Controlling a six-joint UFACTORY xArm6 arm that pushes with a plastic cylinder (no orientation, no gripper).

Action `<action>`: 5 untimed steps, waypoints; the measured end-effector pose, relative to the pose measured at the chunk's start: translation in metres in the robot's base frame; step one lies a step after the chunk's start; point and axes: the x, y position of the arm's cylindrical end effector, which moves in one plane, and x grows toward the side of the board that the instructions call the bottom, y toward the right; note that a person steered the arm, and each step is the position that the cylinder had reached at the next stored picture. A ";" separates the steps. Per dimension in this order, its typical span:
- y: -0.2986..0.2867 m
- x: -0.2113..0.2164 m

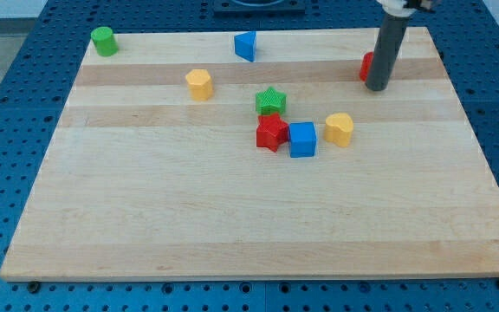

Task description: Push green star below green circle

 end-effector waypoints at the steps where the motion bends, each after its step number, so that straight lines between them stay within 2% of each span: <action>1: 0.000 -0.026; 3: -0.008 -0.063; 4: -0.040 -0.021; 5: -0.022 0.015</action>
